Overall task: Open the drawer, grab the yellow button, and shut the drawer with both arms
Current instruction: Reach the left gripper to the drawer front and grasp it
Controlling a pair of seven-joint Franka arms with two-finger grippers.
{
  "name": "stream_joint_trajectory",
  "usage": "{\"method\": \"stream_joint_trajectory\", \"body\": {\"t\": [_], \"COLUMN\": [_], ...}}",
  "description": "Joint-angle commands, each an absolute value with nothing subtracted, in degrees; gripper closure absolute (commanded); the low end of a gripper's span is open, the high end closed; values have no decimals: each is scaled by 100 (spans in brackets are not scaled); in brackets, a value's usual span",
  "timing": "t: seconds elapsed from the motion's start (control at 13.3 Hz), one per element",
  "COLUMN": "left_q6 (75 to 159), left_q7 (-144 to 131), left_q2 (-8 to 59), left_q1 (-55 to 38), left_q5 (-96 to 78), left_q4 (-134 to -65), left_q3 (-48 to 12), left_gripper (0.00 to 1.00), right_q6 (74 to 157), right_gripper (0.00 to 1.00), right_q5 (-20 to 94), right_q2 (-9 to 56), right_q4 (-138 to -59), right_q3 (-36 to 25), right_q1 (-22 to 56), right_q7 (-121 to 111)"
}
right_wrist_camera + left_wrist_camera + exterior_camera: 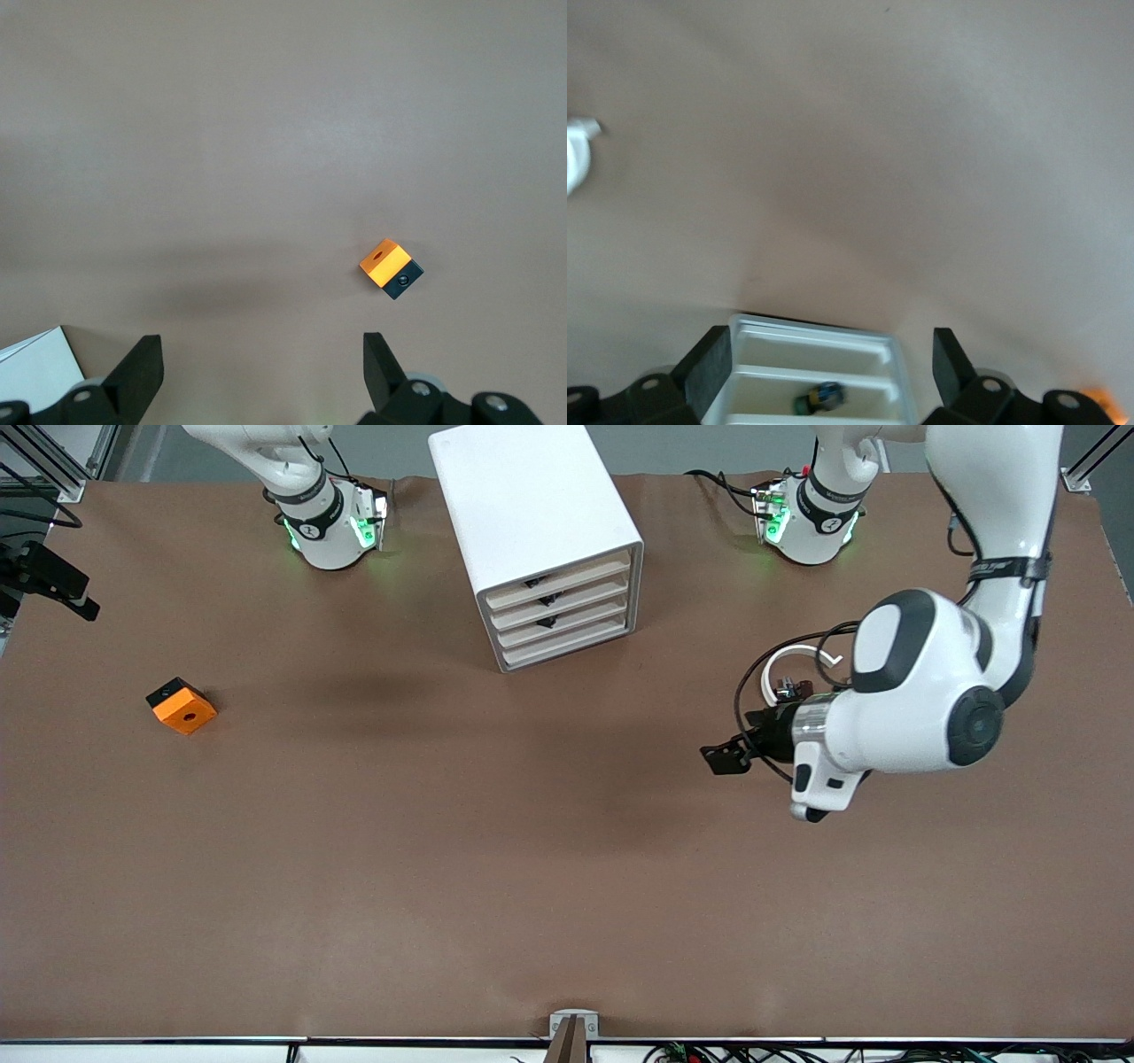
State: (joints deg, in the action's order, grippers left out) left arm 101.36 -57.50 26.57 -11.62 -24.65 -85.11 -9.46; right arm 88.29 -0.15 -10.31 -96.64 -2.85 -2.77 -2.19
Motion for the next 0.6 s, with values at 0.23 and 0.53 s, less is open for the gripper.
{"method": "stream_joint_trajectory", "body": {"t": [0.23,0.53], "left_q6": [10696,10679], "left_q7": [-8611,-10781], "left_q2": [3224,3830], "left_q1": [-1801,-1706], "left_q5": [-2707,-4511], "left_q4": [-8201,-7972], "left_q3": [-940,-923], "left_gripper": [0,0], "right_q6": [8771,8771], "right_gripper": [0,0], "right_q5": [-18,-18], "right_q2": [-1072,-1072], "right_q4": [-9650,-9650], "right_q3": [-308,-308], "right_q1": [-255,-255], "right_q7": [-211,-202]}}
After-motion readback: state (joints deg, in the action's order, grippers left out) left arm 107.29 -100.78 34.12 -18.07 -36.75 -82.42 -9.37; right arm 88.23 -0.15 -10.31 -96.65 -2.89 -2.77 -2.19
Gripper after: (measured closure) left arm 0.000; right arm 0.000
